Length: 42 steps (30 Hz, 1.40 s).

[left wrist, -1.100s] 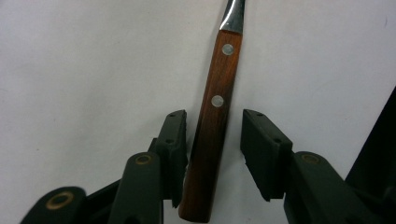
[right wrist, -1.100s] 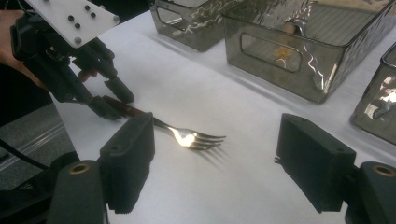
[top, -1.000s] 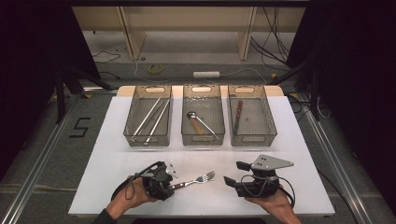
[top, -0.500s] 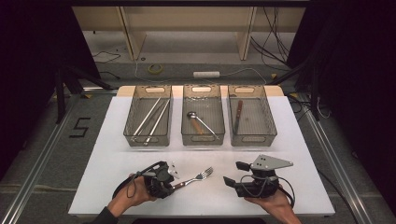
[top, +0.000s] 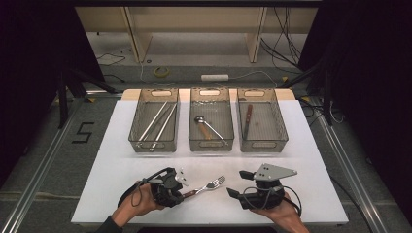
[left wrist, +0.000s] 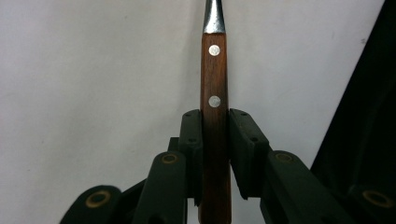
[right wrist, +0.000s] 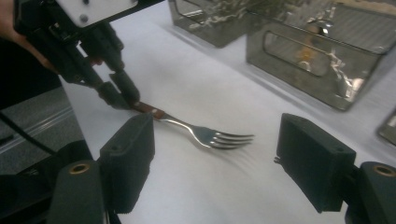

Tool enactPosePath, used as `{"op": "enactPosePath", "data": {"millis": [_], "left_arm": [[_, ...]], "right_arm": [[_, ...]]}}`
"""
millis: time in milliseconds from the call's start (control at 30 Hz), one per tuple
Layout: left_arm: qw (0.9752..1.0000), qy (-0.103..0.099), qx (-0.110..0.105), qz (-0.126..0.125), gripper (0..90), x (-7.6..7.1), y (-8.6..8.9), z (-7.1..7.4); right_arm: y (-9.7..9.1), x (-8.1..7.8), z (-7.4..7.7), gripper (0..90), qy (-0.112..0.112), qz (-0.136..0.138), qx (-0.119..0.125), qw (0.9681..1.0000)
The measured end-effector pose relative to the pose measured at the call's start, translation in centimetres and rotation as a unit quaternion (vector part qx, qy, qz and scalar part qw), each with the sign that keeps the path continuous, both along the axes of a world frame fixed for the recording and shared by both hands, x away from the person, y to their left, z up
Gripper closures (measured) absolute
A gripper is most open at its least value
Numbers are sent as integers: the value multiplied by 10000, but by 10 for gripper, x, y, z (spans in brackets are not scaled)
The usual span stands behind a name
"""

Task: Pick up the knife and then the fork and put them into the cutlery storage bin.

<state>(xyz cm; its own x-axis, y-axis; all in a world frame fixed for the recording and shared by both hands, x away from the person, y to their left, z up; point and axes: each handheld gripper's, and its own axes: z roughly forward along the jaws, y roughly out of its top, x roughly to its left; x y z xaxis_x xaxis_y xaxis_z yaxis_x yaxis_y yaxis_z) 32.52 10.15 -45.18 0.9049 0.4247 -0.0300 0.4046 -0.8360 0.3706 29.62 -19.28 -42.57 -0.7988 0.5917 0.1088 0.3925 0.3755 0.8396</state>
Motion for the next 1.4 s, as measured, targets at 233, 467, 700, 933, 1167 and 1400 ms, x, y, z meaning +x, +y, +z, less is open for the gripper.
{"op": "enactPosePath", "data": {"millis": [233, 467, 700, 933, 1167, 1400], "left_arm": [[9998, 61, -121, -123, 752, -5, -9, 8], [9994, 116, -128, -295, 752, -6, -19, 14], [9986, 176, -153, -467, 752, -7, -31, 20], [9977, 257, -151, -612, 752, -7, -39, 23], [9972, 288, -156, -669, 752, -8, -44, 26], [9961, 330, -57, -815, 752, -10, -48, 28]], "right_arm": [[25, -4, -5, 287, -154, 486, -336, 9981], [47, -9, -12, 287, -358, 829, -702, 9934], [62, -9, -20, 287, -557, 1071, -1150, 9860], [72, -11, -28, 319, -692, 1358, -1533, 9764], [78, -11, -34, 406, -818, 1540, -1868, 9668], [83, -14, -38, 524, -1003, 1818, -2105, 9553]]}}
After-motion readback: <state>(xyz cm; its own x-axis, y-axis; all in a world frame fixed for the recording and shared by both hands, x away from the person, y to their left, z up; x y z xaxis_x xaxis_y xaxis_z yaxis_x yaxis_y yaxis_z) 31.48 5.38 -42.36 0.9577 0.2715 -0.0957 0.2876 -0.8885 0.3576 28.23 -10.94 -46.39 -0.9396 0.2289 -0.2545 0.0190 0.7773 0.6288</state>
